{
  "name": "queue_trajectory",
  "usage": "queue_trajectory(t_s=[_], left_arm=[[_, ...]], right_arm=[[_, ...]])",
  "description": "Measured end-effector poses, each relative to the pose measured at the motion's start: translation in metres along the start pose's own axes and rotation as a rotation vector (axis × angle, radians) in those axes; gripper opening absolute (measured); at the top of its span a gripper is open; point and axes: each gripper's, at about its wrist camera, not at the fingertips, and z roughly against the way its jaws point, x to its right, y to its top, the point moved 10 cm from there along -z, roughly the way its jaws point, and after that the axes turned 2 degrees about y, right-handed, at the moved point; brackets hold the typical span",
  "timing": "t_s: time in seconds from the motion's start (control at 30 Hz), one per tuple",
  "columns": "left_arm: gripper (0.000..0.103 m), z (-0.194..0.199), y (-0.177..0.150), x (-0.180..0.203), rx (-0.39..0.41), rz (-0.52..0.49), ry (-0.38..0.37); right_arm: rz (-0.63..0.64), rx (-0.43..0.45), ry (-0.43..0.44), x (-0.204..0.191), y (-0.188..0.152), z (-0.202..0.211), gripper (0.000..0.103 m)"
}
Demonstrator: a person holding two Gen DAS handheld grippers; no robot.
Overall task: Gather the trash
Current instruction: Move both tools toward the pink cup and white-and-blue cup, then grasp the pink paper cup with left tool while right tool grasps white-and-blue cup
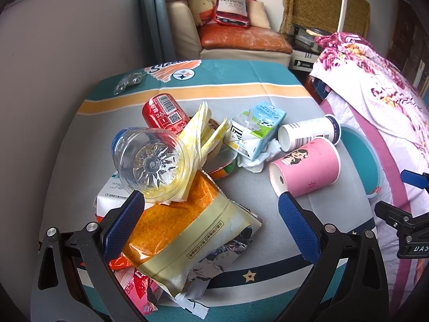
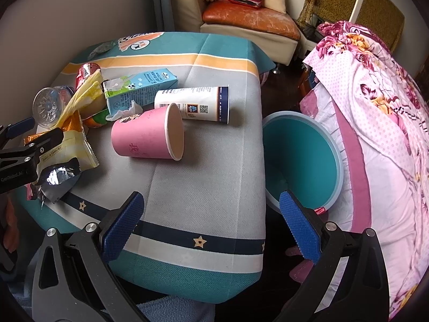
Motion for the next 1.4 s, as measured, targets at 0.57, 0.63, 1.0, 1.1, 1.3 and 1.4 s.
queue_trajectory(t_s=[0.57,0.63,1.0,1.1,1.3,1.4], left_arm=[[0.100,-0.007,0.001,0.055,-0.037,-0.233,-0.085],[0.100,-0.012,-0.001,0.071,-0.071,-0.312,-0.115],[0.099,-0.064,0.002,0.135,-0.180,-0.644,-0.161],[0.099,-0.078,0.000,0.143,-0.209,-0.675,-0.183],[0.073,-0.097,-0.008,0.148,-0.251,-0.641,-0.215],[0.066,-0.090,-0.008,0.144,-0.253,-0.578,-0.266]], right_arm=[[0.027,-0.039,0.076,0.014,-0.004,-0.011,0.097],[0.044,-0.050,0.089,0.016,-0.004,-0.011,0.097],[0.068,-0.082,0.145,0.037,-0.007,-0.024,0.097],[0.091,-0.098,0.141,0.044,-0.009,-0.030,0.097],[0.110,-0.094,0.155,0.055,-0.003,-0.034,0.097],[0.135,-0.089,0.146,0.057,0.002,-0.034,0.097]])
